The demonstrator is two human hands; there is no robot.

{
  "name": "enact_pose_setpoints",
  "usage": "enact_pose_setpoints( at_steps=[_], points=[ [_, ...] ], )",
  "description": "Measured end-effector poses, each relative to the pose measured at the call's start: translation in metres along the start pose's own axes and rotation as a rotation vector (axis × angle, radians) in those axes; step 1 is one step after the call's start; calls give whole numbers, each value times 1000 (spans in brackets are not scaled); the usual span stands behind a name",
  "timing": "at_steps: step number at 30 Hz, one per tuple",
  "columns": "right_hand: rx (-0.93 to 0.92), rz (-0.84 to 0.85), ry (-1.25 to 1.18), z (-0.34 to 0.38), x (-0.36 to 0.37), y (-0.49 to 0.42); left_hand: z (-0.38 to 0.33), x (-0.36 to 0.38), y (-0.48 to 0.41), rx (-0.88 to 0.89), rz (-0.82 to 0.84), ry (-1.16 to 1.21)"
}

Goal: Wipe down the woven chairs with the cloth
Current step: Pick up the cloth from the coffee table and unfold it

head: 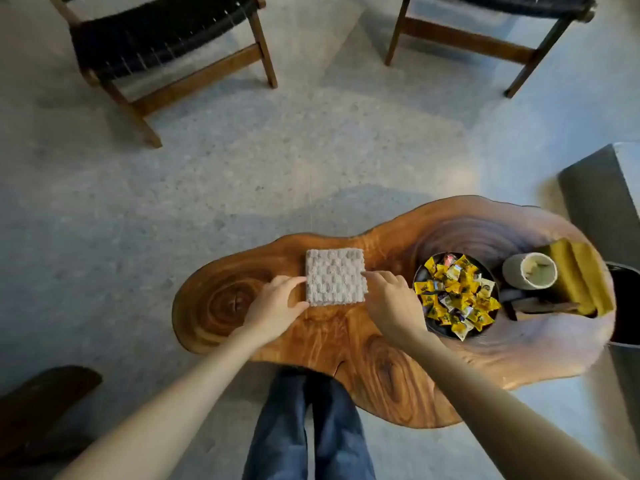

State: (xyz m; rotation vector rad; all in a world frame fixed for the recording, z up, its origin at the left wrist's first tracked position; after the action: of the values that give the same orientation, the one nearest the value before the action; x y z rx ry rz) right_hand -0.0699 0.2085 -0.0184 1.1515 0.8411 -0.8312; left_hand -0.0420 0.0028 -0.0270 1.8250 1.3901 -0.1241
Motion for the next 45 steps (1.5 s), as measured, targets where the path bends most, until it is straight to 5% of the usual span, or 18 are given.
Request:
enact_pose_setpoints(
  at_steps=[9,21,37,45],
  points=[
    [105,157,-120,-9,120,-60,79,83,-91,-49,105,-77],
    [4,108,21,-10,169,-86,105,98,-127,76,-117,-85],
    [-179,-222,-259,52,-61,-19,-26,-53,-4,228,-340,213],
    [-405,-276,-308,130,-151,29,-51,-149,96,295,-479,122]
  ],
)
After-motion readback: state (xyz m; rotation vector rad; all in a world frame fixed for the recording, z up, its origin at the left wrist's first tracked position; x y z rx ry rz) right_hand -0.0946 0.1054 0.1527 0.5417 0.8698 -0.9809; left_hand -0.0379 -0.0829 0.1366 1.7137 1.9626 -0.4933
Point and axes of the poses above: each hand's wrist, its own y-axis away from the middle knuckle, its own x-axis out of the palm, z = x × y, the point moved 5 cm from there along -y, towards the middle knuckle, and after that the axes turned 12 degrees about y, right-handed, at the moved point
